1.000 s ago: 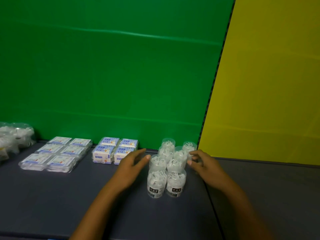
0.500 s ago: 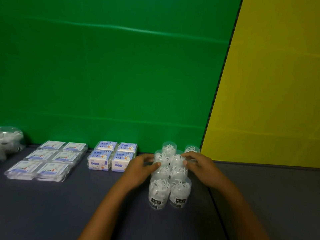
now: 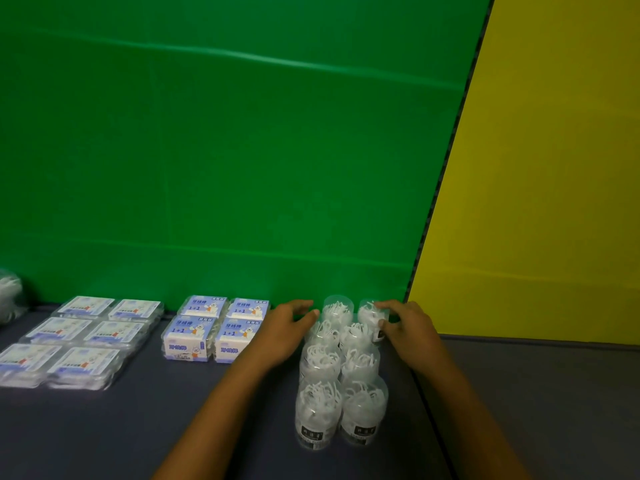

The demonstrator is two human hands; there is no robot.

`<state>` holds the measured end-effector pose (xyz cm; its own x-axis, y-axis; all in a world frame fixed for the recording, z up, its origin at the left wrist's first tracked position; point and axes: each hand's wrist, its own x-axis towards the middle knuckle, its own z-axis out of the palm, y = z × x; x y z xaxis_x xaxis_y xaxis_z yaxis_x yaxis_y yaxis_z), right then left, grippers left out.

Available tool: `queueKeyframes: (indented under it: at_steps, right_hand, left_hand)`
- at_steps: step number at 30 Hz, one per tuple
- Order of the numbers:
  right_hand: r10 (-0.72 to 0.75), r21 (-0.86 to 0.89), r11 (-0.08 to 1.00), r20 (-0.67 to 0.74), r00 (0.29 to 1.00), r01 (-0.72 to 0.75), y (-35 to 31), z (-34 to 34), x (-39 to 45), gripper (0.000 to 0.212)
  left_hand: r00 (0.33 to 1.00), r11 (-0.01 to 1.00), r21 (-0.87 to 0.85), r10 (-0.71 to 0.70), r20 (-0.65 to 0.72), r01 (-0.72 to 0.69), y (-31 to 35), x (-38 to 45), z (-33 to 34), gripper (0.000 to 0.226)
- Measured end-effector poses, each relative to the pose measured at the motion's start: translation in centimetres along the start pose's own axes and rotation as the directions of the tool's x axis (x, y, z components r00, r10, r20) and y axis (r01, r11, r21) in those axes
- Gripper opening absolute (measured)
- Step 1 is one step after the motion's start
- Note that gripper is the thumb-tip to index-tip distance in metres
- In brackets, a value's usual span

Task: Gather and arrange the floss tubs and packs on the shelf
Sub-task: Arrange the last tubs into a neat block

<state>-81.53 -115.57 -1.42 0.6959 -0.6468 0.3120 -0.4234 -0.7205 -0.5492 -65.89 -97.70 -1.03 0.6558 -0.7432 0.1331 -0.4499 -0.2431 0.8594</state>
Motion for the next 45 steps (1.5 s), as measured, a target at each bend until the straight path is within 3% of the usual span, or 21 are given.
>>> queueKeyframes:
  at_steps: [10,19,26,37,45]
  right_hand:
    - [-0.142,0.068,0.989,0.11,0.984,0.135,-1.1,0.7,0.7,0.035]
    - [-0.173,0.148,0.976,0.07,0.982,0.161,-1.2,0.0,-0.6,0.035]
    - [-0.148,0.092,0.985,0.03,0.989,0.145,-1.6,-0.2,-1.2,0.033]
    - [-0.138,0.084,0.987,0.053,0.989,0.134,-2.4,-0.3,-1.6,0.03]
    - [-0.196,0.095,0.978,0.12,0.973,0.185,-2.8,-0.1,-1.7,0.034]
  left_hand:
    - [0.999,1.0,-0.028,-0.004,-0.044,0.003,-0.5,0.2,0.2,0.039]
    - [0.999,1.0,-0.01,0.013,-0.032,-0.013,-1.3,-0.2,-0.1,0.048]
    - [0.999,0.999,-0.004,0.051,-0.01,-0.051,-1.4,-0.7,-0.1,0.048]
    - [0.985,0.973,0.156,0.172,0.004,-0.171,-2.2,-0.6,0.3,0.041]
    - [0.982,0.975,0.123,0.188,-0.01,-0.185,-1.9,-0.3,0.4,0.039]
